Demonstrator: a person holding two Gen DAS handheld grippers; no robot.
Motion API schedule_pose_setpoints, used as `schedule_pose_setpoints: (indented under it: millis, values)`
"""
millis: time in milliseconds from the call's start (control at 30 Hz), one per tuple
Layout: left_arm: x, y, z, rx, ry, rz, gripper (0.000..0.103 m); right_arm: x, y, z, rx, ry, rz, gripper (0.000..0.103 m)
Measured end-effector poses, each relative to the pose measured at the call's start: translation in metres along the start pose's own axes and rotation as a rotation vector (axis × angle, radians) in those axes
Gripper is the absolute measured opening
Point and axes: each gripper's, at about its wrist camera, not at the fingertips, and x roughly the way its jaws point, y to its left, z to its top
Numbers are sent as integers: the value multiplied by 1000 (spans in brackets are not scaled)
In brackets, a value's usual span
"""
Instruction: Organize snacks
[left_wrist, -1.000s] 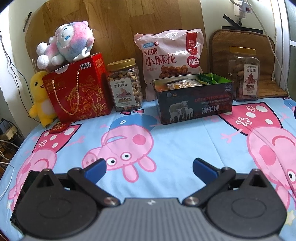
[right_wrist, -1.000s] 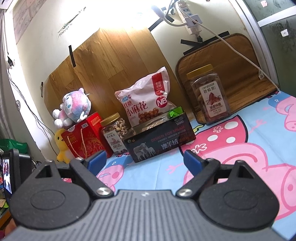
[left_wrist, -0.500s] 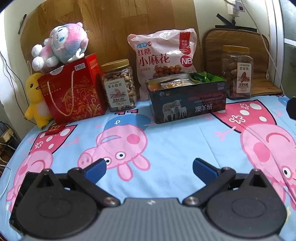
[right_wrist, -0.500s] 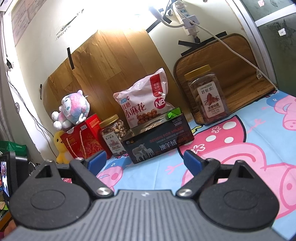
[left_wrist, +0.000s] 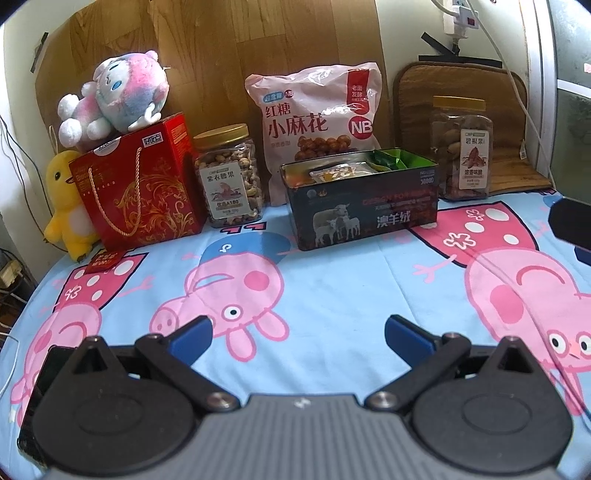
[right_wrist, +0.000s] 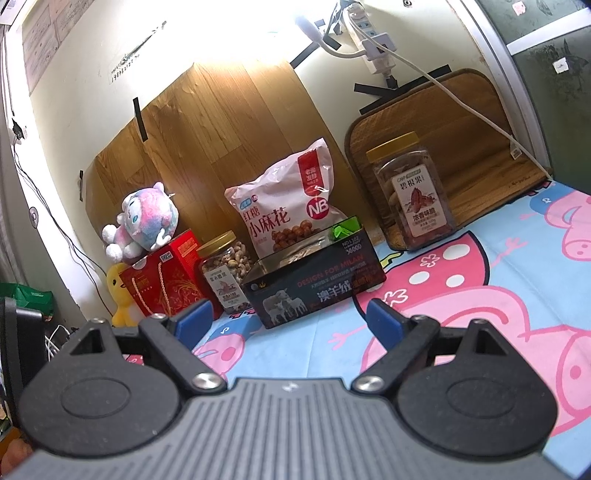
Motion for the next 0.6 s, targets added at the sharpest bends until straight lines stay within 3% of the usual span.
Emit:
schedule_pose_setpoints:
  millis: [600]
  values:
    - [-8, -1, 1, 2, -19, 8, 103, -4, 7, 0, -26, -20, -4, 92]
